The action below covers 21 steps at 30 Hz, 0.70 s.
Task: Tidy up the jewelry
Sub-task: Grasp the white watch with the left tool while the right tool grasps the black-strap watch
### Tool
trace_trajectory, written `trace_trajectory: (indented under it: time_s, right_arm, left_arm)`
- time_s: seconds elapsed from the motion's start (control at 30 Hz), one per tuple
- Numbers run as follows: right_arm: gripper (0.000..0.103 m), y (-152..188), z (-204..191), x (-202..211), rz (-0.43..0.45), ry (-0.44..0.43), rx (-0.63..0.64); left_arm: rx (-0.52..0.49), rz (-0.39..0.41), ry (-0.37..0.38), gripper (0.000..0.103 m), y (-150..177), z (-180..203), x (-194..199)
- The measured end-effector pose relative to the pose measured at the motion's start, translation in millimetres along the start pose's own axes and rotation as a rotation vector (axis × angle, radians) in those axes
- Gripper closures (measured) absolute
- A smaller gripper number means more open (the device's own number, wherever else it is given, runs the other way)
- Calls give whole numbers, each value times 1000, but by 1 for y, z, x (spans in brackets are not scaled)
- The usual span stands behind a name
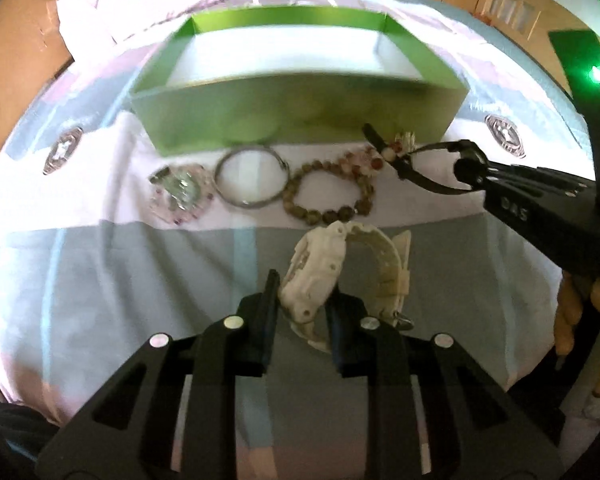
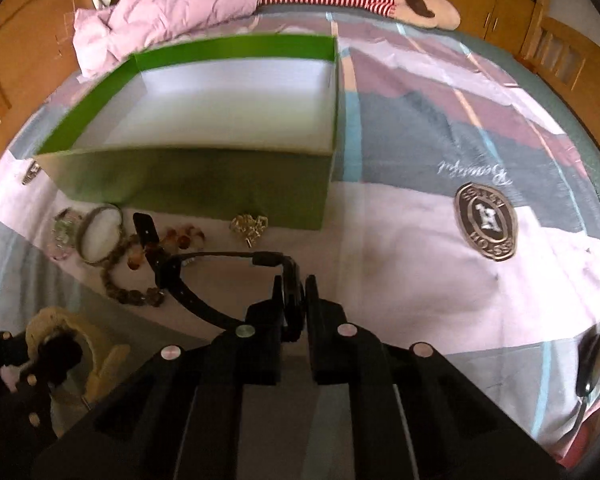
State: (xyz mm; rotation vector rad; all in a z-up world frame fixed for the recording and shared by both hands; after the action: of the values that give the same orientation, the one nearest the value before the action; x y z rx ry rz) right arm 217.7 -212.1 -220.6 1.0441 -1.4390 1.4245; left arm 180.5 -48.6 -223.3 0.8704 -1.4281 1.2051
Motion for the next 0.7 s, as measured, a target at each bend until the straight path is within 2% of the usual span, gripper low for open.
trace_trajectory:
  time_s: [0.1,0.23,0.27,0.33,0.4,0.53,0.7]
  right_arm:
    - [93,5,2,14,16,5,9]
    - [92,10,7,38,57,-39,4]
    - [93,9,2,35,42,6,42]
    - [95,14,-2,18,-13,162,137]
    - [94,22,2,12,-37,193,152]
    - [94,29,10,17,-28,182,135]
    - [94,28,5,23,-19,121,112]
  left_arm:
    - [-2,25,-5,81,0,0,14]
    - [-2,46,0,81,3,-2,26]
    - [-1,45,1,81,5,-4,26]
    - [2,40,1,81,7,-6,25]
    - [4,40,5,81,10,-7,24]
    - [10,28,8,81,15,-10,19]
    - [-4,20,16,81,18,-5,17]
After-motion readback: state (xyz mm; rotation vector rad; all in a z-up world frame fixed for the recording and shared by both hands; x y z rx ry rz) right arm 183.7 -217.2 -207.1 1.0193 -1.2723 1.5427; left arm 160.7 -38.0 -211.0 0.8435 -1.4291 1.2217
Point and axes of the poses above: each gripper's, at about its wrist camera, not at the fingertips, and x roughly against the way its jaws point, z to its right, y to its underside, the point moved 6 cm from there along -x, roughly the way its jaws point, and after that the axes turned 15 degrees about -z, right-handed, at the moved point
